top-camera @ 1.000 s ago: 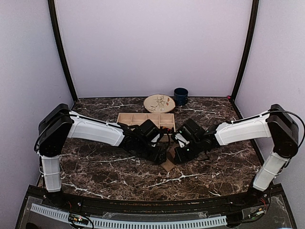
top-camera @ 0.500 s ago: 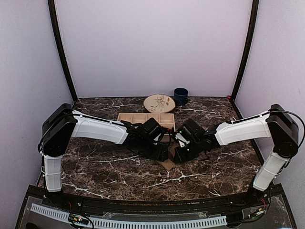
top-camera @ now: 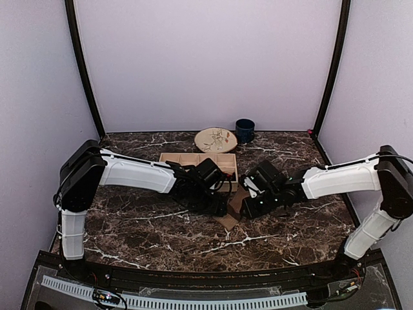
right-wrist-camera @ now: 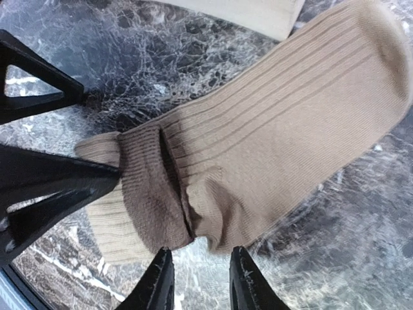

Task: Roll the socks
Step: Roll the sock at the center of the board.

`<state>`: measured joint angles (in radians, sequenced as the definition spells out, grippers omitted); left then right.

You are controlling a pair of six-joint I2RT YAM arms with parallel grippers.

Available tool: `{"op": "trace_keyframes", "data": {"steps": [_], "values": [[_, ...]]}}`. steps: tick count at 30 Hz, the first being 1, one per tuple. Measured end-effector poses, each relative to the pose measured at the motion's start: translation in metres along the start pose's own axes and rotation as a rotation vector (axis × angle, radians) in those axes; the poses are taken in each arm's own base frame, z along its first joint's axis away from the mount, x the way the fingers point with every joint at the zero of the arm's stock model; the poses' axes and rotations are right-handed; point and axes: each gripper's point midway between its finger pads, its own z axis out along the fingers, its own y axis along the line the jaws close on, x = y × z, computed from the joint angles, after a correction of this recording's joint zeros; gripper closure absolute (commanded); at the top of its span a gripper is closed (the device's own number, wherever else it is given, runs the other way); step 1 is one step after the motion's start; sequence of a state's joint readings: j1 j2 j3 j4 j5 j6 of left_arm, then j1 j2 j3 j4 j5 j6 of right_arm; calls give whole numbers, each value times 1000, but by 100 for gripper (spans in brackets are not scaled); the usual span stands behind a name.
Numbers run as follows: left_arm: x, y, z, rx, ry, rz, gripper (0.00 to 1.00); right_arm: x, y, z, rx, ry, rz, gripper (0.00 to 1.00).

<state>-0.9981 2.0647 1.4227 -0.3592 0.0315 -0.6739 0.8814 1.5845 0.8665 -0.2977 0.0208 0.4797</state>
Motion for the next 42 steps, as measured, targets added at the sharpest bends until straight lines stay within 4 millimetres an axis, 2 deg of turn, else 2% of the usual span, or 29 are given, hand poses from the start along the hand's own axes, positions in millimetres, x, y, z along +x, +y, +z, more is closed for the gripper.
{"op": "trace_keyframes", "data": {"steps": [9,11,16,19,24,32,42], "values": [[1,-1,1,-9,22,0,18,-6,-5,-31,14,-132,-55,62],[2,-1,1,-9,33,3,18,-5,0,-35,23,-156,-98,57],[6,-8,0,14,79,10,18,11,31,-46,48,-220,-300,49],[12,-14,-1,46,112,13,18,19,40,-49,68,-253,-383,41],[21,-22,-3,99,166,25,19,28,47,-46,127,-286,-503,40],[26,-23,-5,136,210,11,19,41,53,-18,209,-266,-645,38],[26,-16,-5,174,241,-32,22,33,60,-7,236,-293,-698,38]]}}
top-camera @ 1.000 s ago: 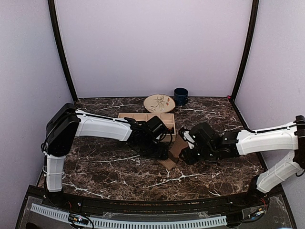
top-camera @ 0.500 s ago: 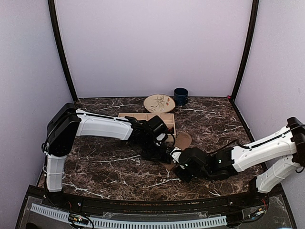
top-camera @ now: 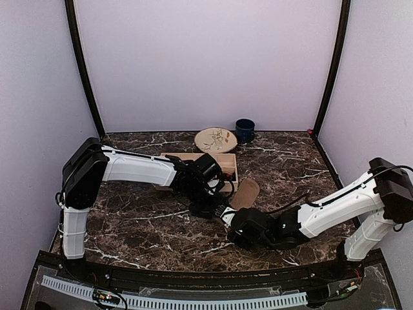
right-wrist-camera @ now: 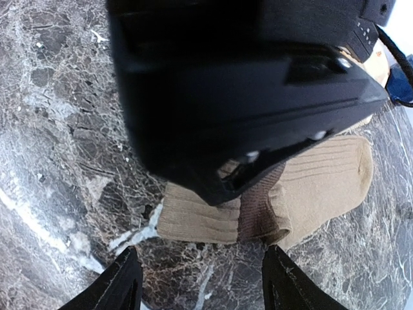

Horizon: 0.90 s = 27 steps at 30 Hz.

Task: Roll the socks
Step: Roll the sock at the center of the board.

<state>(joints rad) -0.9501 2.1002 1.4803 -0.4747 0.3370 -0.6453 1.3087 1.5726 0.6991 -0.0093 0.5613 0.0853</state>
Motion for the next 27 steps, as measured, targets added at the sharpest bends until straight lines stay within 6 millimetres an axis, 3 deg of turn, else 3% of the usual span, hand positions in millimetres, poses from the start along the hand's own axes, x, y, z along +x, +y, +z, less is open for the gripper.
{"op": "trace_keyframes", "data": {"steps": [14,27], "values": [[-1,2,-1,39,16,-22,26,5,11,20,6,30,-53,35],[-2,3,-1,54,25,-33,26,1,4,29,49,28,-54,38]]}}
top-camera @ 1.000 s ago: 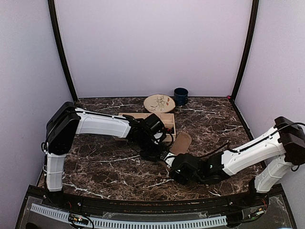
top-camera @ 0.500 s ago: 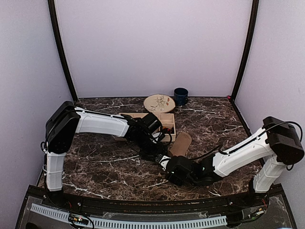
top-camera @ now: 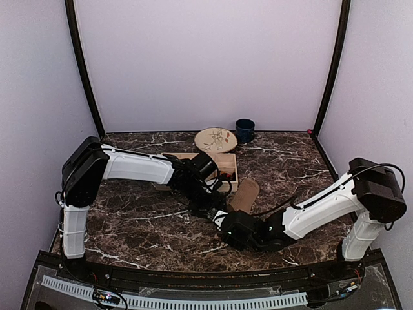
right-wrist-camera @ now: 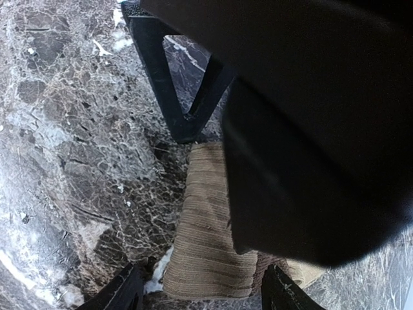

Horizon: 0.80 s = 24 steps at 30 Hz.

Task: Roll the socks
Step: Roll the sock at the center of the board.

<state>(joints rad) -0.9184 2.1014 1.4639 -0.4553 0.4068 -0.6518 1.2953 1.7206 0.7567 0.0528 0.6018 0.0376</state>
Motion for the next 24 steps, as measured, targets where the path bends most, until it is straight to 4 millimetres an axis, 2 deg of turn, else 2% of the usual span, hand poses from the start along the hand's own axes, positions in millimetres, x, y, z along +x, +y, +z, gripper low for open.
{"op": "trace_keyframes", "data": {"steps": [7,17,24], "values": [[-1,1,-1,21,14,-17,27,0,1,4,-15,11,20,54],[-3,3,-2,32,18,-38,25,0,6,8,-73,20,65,70],[-8,8,-4,26,5,-59,21,-5,6,11,-109,16,102,75]]}}
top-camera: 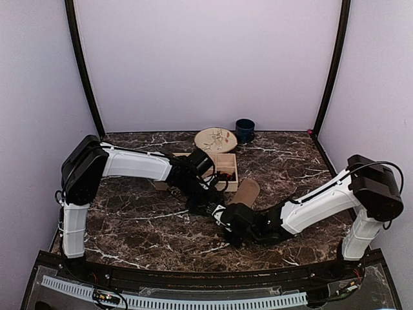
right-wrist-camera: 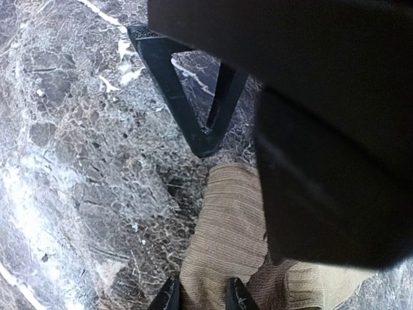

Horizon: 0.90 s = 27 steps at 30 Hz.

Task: Roll the socks
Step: Roll the sock at the center of the board.

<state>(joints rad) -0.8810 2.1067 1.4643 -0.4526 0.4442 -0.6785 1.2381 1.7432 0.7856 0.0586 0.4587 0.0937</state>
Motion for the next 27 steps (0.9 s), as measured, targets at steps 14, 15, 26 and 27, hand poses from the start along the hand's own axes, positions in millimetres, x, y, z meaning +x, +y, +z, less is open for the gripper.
{"op": "trace_keyframes", "data": {"steps": [14,15,26,27], "values": [[-11,8,-6,-23,-59,-31,19,-3,-1,1,-178,25,128,77],[-11,8,-7,-24,-63,-29,18,-3,-3,1,-186,31,149,77],[-10,10,-12,-26,-88,-26,17,-2,-5,2,-312,63,301,77],[-10,10,-12,-26,-88,-27,17,-2,-3,1,-328,64,307,77]]}}
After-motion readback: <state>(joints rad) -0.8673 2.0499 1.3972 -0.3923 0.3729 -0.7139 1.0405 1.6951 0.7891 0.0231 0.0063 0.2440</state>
